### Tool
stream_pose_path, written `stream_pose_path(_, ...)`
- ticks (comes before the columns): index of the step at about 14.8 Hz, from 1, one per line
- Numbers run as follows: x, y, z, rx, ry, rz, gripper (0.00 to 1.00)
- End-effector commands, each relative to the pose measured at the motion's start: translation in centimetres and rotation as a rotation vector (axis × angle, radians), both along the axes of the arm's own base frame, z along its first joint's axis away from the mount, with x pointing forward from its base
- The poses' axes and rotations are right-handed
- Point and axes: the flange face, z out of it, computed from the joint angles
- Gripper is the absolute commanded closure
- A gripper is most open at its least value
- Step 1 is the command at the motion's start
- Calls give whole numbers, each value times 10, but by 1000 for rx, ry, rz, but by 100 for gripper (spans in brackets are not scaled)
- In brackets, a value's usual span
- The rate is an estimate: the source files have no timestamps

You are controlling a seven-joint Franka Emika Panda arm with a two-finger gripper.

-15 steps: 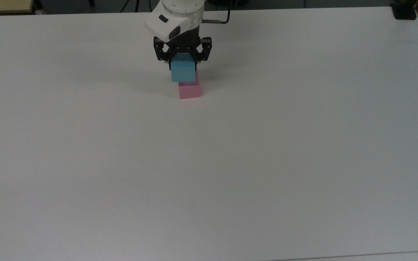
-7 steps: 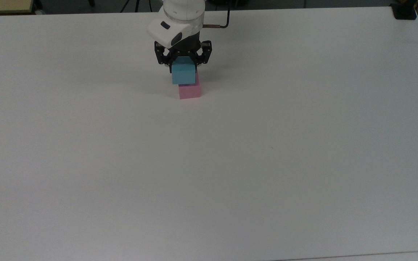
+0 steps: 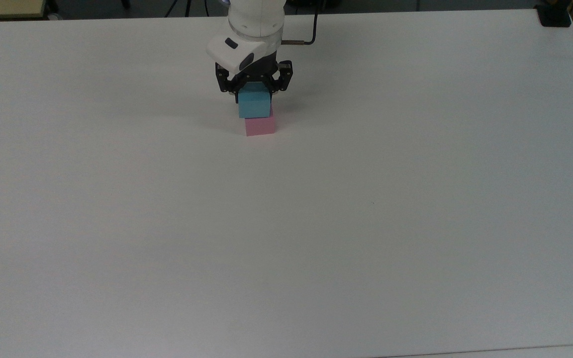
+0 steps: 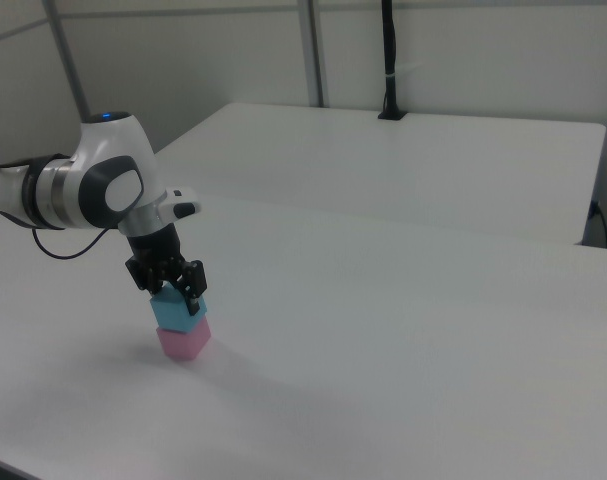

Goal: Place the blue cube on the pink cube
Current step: 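Lower the light-blue cube onto the pink cube's top face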

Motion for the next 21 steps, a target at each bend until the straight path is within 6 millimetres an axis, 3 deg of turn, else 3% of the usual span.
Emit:
stream_pose_path(1,-2,3,1,7,-14,12,54)
stream_pose_path(2,-2,2,1,8,-14,8,49)
stream_pose_path(6,-2,4,1,13,-14,1,9)
stream_pose_path(9,-2,5,1,13,-13,1,0)
stream_pose_path(21,-6,15,3,10,5,15,0)
